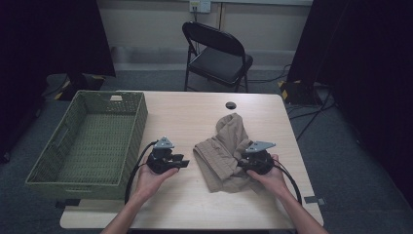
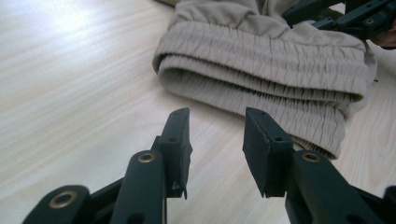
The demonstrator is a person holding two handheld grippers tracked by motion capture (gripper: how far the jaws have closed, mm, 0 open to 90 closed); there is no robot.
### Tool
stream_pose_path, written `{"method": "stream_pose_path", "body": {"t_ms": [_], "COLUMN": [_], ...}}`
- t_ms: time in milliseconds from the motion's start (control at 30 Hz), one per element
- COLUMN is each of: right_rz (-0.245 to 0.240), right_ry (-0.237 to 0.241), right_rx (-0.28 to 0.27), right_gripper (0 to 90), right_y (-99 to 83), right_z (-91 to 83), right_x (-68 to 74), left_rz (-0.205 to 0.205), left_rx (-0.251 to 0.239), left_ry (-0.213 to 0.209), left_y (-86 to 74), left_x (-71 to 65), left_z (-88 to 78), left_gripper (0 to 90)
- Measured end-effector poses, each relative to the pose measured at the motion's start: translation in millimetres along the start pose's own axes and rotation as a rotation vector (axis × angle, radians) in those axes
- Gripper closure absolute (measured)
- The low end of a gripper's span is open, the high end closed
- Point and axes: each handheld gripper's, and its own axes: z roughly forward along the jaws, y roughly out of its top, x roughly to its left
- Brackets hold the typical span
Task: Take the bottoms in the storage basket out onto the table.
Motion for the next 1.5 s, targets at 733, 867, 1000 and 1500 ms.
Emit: {"method": "stream_pose_path", "body": {"t_ms": [733, 867, 1000, 1500], "right_rz": [-0.088, -0.120, -0.074, -0.169], "right_ry": [0.236, 0.225, 0.236, 0.368], "right_rx": [0.011, 0.021, 0.007, -0.060], "right_gripper": [54.7, 49.3, 42.8, 52.0], "right_y": [16.7, 20.5, 25.1, 46.6], "right_z": [7.2, 8.8, 3.6, 0.2], "right_x": [97.2, 106.6, 97.4, 136.8], "left_rz": [-0.023, -0.041, -0.045, -0.010], "left_rx": [0.100, 0.093, 0.080, 0.128], "left_ry": [0.003, 0.006, -0.012, -0.011], "left_y": [-14.1, -14.0, -11.5, -22.2], "left_x": [9.0, 15.3, 13.0, 2.9], "left_z": [27.1, 25.6, 17.4, 18.2], "left_gripper": [67.6, 67.9, 72.7, 71.7]}}
